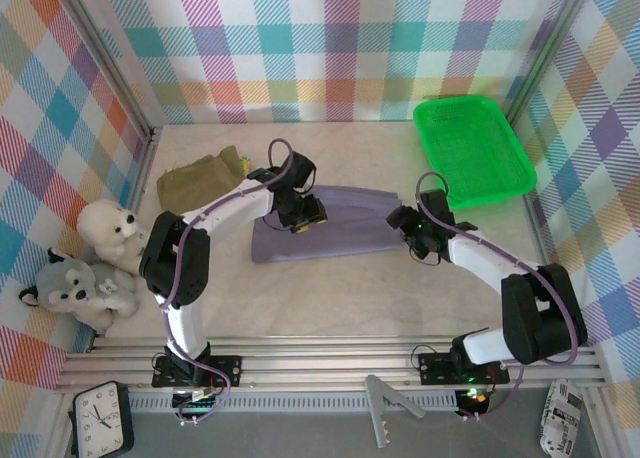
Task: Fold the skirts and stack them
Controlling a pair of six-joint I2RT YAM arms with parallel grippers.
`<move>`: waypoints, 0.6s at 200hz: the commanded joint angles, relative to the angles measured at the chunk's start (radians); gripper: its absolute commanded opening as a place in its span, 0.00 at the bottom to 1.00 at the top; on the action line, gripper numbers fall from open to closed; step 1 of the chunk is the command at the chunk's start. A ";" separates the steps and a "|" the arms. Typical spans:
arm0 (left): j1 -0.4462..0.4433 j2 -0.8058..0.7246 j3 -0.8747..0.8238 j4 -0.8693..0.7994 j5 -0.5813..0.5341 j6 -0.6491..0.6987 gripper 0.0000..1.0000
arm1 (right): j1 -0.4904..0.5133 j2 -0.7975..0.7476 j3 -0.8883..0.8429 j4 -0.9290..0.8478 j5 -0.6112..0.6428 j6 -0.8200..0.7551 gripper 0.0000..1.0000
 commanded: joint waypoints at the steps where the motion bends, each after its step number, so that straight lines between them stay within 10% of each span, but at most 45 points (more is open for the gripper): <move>1: -0.035 0.068 0.039 -0.066 0.027 0.040 0.33 | 0.002 -0.007 -0.040 0.054 -0.003 0.028 0.77; 120: -0.098 0.331 0.145 -0.118 0.119 0.070 0.17 | 0.001 0.116 -0.069 0.233 -0.089 0.034 0.69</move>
